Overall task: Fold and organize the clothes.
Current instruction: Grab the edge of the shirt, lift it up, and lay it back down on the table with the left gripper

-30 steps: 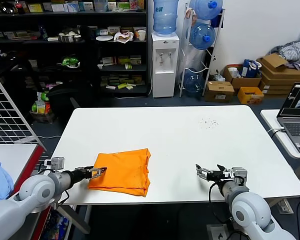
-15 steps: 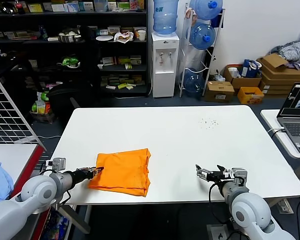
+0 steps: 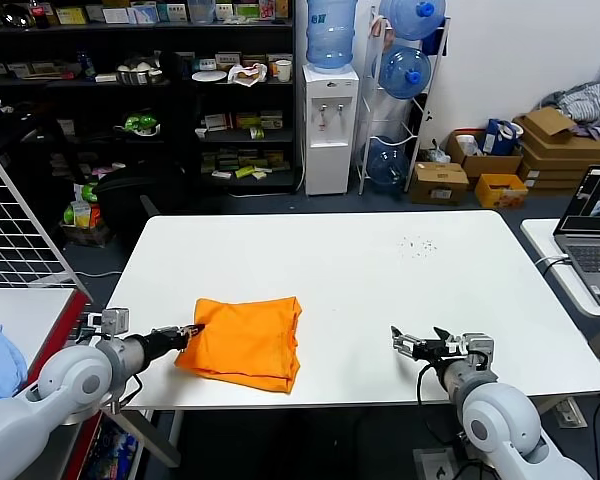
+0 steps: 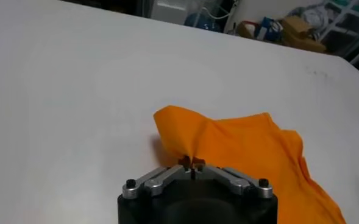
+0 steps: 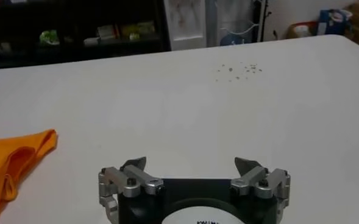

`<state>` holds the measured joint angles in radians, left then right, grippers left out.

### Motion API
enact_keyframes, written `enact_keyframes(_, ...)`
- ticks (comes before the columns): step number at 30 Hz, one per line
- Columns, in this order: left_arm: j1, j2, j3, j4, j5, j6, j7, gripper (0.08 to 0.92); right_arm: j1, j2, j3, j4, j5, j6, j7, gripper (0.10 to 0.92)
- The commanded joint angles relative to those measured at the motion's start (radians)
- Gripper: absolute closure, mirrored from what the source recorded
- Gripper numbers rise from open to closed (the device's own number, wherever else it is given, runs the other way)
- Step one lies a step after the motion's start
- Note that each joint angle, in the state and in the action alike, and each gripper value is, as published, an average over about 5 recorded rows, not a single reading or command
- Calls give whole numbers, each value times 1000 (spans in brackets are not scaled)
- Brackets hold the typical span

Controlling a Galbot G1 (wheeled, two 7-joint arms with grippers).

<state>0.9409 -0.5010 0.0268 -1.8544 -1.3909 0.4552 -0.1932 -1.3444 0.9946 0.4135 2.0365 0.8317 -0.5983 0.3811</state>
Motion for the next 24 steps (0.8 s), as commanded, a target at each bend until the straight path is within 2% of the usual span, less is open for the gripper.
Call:
enact_keyframes(1,-13,94,-89,-209,-148,21,-266,904,13,-7,-2,2,-86,31,-33,104)
enact_keyframes(6,-11,168,-130,-224,-189,9,-406,904,28,-11,-2,3,-213,119,-86,104)
enact_keyframes(10,50,188,-203,-184,-197,-2,-485,904,26,-5,5,-2,-306,241,-126,104)
enact_keyframes(17,183,219,-333,-133,-203,-2,-518,904,-3,18,60,-63,-442,525,-205,104)
enact_keyframes(21,182,245,-343,-122,-220,-1,-522,904,-16,32,108,-112,-430,658,-260,104)
enact_keyframes(24,167,269,-338,-122,-236,0,-519,904,-24,34,156,-148,-368,722,-309,104)
